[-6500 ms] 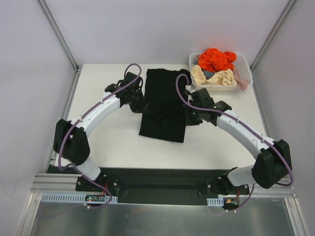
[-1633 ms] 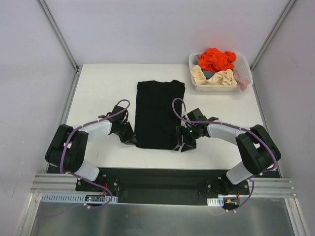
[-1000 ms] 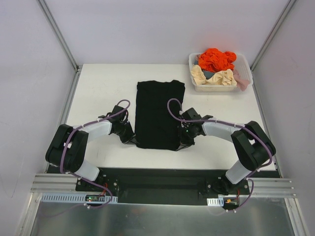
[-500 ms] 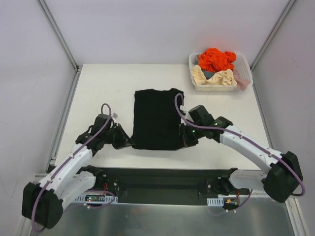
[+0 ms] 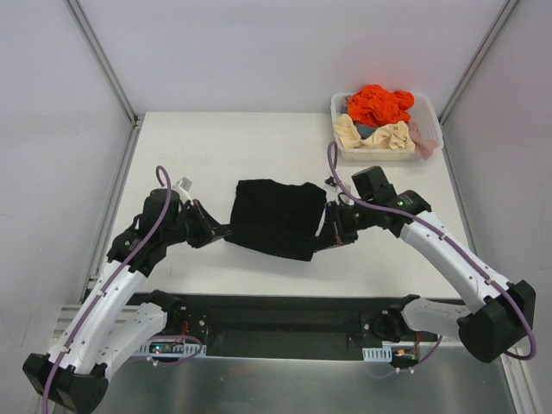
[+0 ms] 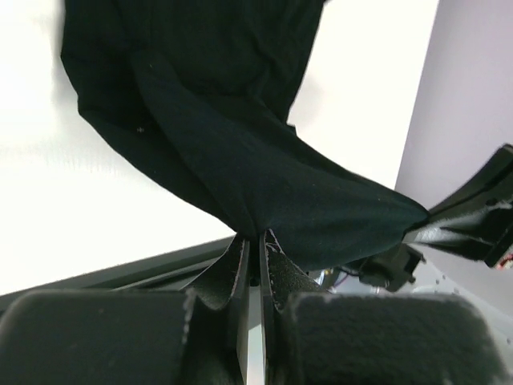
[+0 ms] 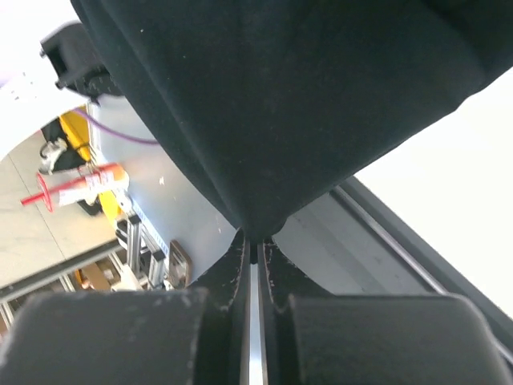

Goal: Fold and stack the t-shirts
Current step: Fold the tshirt

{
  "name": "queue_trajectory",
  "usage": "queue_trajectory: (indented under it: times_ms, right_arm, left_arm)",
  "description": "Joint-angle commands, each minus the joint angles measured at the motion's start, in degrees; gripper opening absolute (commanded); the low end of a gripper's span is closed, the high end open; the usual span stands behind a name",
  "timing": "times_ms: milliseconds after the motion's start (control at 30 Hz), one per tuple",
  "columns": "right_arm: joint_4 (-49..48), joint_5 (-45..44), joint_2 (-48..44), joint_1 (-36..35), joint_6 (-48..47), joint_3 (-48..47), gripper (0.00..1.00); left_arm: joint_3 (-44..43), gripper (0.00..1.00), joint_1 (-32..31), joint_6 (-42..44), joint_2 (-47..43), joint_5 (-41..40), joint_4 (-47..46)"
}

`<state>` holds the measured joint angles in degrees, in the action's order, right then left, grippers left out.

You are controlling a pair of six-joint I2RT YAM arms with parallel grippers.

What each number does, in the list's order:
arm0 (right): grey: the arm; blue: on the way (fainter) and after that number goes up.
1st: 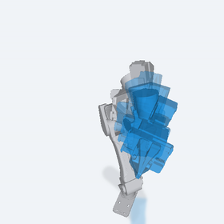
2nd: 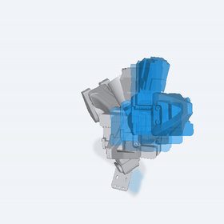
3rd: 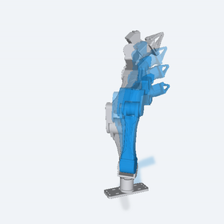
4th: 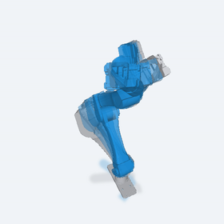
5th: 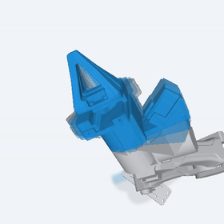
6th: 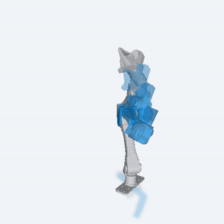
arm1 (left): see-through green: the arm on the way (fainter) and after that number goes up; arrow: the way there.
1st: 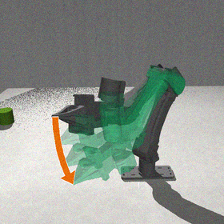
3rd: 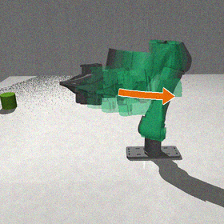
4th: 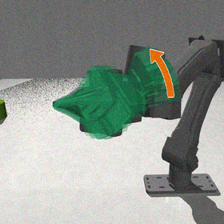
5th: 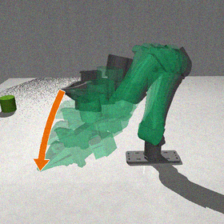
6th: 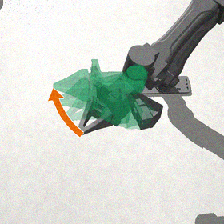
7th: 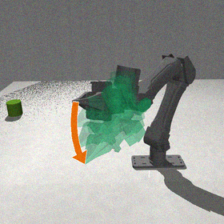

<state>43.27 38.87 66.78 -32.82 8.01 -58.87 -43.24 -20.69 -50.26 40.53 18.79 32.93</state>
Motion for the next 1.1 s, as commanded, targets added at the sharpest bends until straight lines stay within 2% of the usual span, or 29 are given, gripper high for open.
queue_trajectory:
  times_ms: [0,167,267,533,767,867,1067]
  right_arm:
    - [2.52,1.21,2.38,3.63,-3.79,-3.88,0.01]
    - [0.42,-2.84,5.55,6.88,-4.14,-5.63,0.01]
    - [0.59,-4.24,8.71,8.64,-5.28,-7.92,0.01]
    - [1.38,-1.70,19.85,14.01,-6.60,-17.22,0.01]
    - [1.29,-3.80,30.24,17.26,-5.37,-25.40,0.01]
    - [1.38,-3.81,34.98,18.40,-4.67,-28.65,0.01]
    - [1.30,-7.75,44.91,19.11,-2.92,-35.50,0.05]
  left_arm:
    - [-6.23,0.00,-0.05,2.44,6.29,-9.98,-0.76]
    - [-10.71,0.00,-0.05,4.11,15.35,-10.78,-5.14]
    - [-15.53,0.00,0.03,5.17,21.15,-14.03,-5.86]
    - [-25.30,0.00,0.21,8.07,34.16,-18.34,-6.91]
    - [-36.89,0.00,1.70,9.57,48.57,-18.08,-7.00]
    - [-42.25,0.00,2.75,9.75,57.78,-15.98,-7.00]
    - [-50.17,0.00,3.20,9.92,69.13,-14.83,-6.91]
